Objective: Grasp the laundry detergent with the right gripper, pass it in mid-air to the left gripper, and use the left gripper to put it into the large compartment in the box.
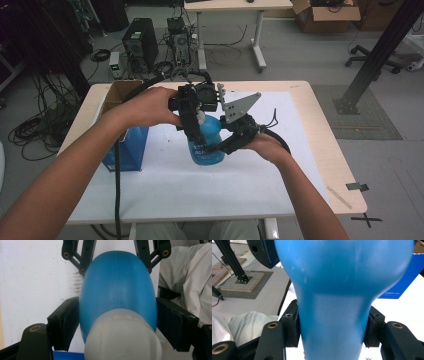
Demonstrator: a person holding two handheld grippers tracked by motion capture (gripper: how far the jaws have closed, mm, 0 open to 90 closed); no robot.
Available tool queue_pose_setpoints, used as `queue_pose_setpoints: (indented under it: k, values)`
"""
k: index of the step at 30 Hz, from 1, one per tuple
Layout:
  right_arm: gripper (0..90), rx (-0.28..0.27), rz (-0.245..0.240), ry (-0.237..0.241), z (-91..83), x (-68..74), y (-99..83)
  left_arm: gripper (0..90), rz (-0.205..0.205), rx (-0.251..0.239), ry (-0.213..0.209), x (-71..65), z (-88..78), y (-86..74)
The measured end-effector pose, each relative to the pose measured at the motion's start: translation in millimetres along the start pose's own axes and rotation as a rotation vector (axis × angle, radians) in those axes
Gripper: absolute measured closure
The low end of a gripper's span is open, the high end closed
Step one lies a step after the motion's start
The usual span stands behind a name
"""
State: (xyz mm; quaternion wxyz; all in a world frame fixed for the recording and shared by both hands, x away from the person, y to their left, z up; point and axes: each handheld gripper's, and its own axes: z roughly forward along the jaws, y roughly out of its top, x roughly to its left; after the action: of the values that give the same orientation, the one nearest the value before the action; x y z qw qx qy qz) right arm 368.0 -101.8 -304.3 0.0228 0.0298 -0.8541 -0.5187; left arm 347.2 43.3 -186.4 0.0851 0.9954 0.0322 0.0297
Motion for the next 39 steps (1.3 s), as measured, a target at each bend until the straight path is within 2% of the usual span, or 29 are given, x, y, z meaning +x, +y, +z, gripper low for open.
queue_pose_setpoints:
  k: [9,18,31,32,33,34,35,39]
  values:
    - [44.0,0.002,0.004,-0.002,0.3,-0.3,-0.9,30.1,0.008,0.002,-0.001,0.5,1.1,0.1]
    - [44.0,0.005,-0.001,-0.004,1.7,-0.8,-1.4,36.8,-0.001,-0.002,0.006,1.3,1.0,-0.9]
    - [43.2,0.011,-0.005,-0.015,2.2,0.1,-2.2,37.8,0.009,-0.001,0.023,-0.8,1.4,-0.2]
    - [42.6,0.008,-0.002,-0.018,2.2,0.2,-2.4,37.8,0.008,0.000,0.023,-0.6,0.6,-0.1]
    - [32.4,-0.004,0.022,-0.033,0.8,1.0,-2.8,37.8,0.007,0.002,0.022,-0.7,0.1,0.0]
    - [32.4,-0.004,0.022,-0.033,0.8,1.0,-2.8,37.8,0.003,0.008,0.022,-1.0,-0.1,0.0]
    - [26.6,0.002,0.040,-0.063,-3.8,0.4,-4.2,37.9,0.002,0.007,0.022,-1.1,-0.5,-0.1]
    - [20.9,0.038,0.056,-0.090,-13.5,1.6,-8.8,37.9,-0.009,0.015,0.030,-0.6,-4.5,-1.5]
